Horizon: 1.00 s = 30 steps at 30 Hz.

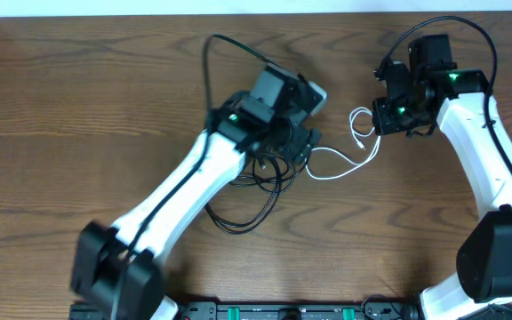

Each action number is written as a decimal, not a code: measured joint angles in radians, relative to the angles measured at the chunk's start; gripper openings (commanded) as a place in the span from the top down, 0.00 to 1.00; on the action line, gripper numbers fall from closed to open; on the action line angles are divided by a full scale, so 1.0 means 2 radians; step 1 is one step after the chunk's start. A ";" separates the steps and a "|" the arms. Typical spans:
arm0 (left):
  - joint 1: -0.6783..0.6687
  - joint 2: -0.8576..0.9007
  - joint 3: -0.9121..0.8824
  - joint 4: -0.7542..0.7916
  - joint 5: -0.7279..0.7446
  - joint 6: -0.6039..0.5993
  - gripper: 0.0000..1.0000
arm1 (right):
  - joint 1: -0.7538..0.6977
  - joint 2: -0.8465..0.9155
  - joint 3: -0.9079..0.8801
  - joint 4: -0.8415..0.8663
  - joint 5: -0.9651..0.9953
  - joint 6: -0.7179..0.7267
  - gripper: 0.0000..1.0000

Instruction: Untangle cables

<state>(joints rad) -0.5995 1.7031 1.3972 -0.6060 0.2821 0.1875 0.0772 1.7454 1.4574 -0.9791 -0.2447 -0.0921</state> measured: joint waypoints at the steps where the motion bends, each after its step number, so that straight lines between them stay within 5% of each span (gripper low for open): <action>1: 0.000 0.015 0.000 -0.006 0.001 0.011 0.24 | -0.005 0.000 0.000 0.000 -0.003 0.000 0.99; 12: 0.000 0.086 0.000 -0.015 0.025 0.079 0.28 | -0.029 0.000 0.000 -0.001 -0.022 0.001 0.99; 30: -0.001 0.135 -0.004 -0.003 0.030 0.103 0.32 | -0.030 0.000 0.000 -0.002 -0.029 0.001 0.99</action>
<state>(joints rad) -0.6018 1.9724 1.3888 -0.6125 0.3424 0.3939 0.0170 1.7454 1.4574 -0.9829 -0.3023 -0.0910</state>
